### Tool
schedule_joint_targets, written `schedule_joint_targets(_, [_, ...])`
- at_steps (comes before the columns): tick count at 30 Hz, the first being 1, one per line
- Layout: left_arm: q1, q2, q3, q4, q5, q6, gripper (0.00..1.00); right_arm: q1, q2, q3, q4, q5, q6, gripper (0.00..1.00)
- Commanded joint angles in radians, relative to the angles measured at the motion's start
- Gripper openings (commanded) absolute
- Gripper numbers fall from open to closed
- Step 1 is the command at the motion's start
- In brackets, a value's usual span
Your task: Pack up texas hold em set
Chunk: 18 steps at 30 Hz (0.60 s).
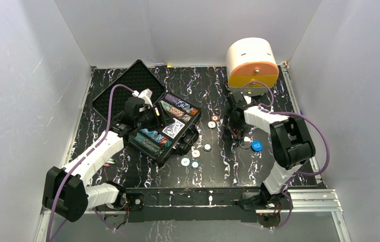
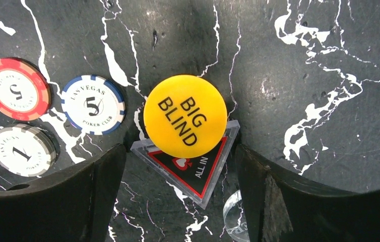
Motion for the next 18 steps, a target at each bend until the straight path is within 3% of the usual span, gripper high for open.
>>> schedule_joint_targets(1, [0.001,-0.015,0.031,-0.005,-0.002,0.015,0.59,-0.002,0.09,-0.027,0.043,-0.054,0.015,0.87])
schedule_joint_targets(11, [0.001,-0.023,0.027,-0.015,-0.009,0.015,0.59,0.0,0.082,-0.006,0.005,-0.037,0.023,0.68])
schedule_joint_targets(18, [0.001,-0.033,0.021,-0.011,-0.012,0.013,0.59,0.016,0.023,-0.026,-0.057,-0.151,-0.042,0.76])
